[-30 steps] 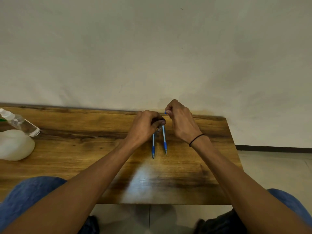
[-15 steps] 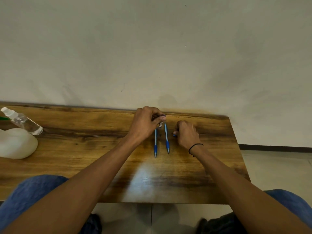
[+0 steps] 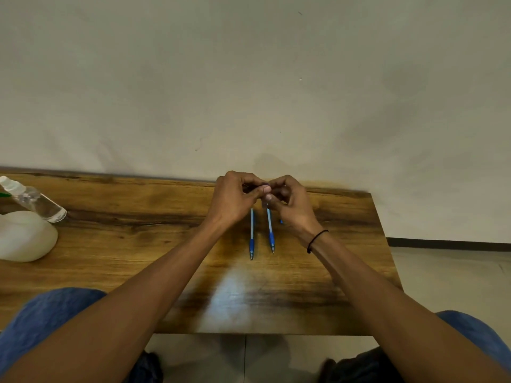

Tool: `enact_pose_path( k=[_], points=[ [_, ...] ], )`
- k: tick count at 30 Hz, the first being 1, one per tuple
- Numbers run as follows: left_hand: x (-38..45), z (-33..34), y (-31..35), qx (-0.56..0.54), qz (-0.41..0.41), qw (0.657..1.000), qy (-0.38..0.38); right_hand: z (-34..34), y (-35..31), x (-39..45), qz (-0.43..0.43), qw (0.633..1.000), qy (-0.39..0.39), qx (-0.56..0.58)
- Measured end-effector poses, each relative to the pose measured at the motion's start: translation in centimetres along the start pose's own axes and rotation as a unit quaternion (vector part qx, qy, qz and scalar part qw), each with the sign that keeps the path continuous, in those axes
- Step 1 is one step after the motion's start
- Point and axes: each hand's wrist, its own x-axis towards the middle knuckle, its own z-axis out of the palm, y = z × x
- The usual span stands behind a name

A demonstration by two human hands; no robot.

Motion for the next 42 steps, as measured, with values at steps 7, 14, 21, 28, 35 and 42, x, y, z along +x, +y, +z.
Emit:
enact_pose_path(
  k=[7,14,21,28,35,42],
  points=[
    [-0.3,-0.2,1.4,-0.185,-0.052,0.981,0.001,-0.2,-1.6,-0.1,-0.051,0.997,0.054,0.024],
    [-0.5,-0.7,1.4,-0.697,-0.202,0.688,0.023,-0.8,-4.4,0.4,-0.173,0.979,0.005,-0.11],
    [-1.0,-0.5,3.0,-0.754,-0.176,0.633,0.004,-0.8,-6.3,0.2,-0.23,0.943,-0.082,-0.226],
    [-0.9,-0.4,3.3,-0.742,-0.187,0.643,0.005,-1.1,-6.5,0.2,-0.26,0.92,-0.081,-0.281],
    [-0.8,-0.4,3.4,-0.738,-0.202,0.644,0.009,-1.1,-6.7,0.4,-0.263,0.918,-0.075,-0.286],
    [-0.9,-0.3,3.6,-0.739,-0.201,0.644,0.007,-1.1,-6.9,0.1,-0.279,0.914,-0.068,-0.288]
  ],
)
